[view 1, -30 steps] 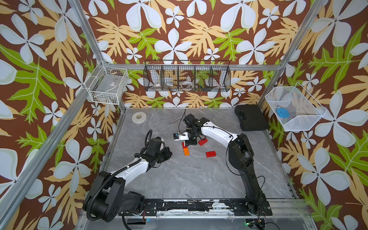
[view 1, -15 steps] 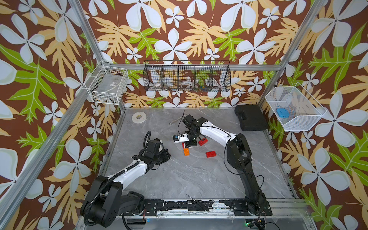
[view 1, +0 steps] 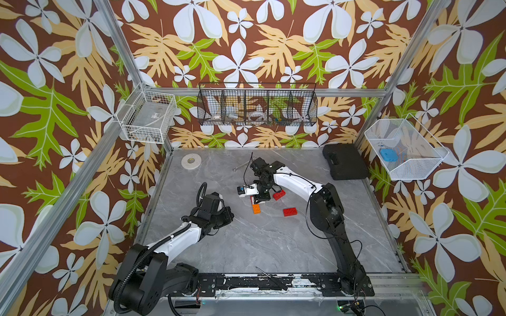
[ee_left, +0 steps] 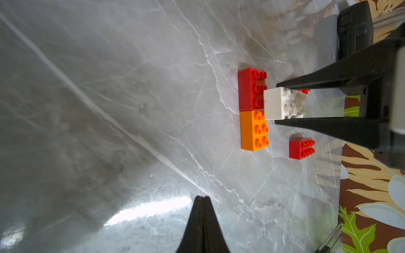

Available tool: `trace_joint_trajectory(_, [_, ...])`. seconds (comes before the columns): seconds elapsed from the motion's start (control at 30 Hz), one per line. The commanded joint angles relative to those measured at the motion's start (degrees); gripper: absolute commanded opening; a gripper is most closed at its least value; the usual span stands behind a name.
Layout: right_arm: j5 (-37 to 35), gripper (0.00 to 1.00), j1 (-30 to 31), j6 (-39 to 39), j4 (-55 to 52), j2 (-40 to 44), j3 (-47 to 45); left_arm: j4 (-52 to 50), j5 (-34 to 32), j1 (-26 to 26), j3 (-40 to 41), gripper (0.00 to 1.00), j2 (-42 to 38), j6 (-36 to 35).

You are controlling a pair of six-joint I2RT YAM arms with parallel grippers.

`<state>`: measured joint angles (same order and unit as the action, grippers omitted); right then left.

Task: Assemble a rectangle with lego
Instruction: Assemble the lego brick with the lego brick.

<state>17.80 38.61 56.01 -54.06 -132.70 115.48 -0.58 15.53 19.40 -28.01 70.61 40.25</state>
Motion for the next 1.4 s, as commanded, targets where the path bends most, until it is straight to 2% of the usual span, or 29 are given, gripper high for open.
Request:
trace_joint_trajectory(0.0, [-0.4,0.0,0.1,0.6,-1.1,0.1,-0.3,0.7,0.4,-0.1,0.1,0.03,-0.2,0.0])
trace_joint_trajectory(1.37, [0.3,0.0,0.1,1.0,-1.0,-1.7,0.2,0.4,0.8,-0.1,0.6,0.03,-0.1,-0.5])
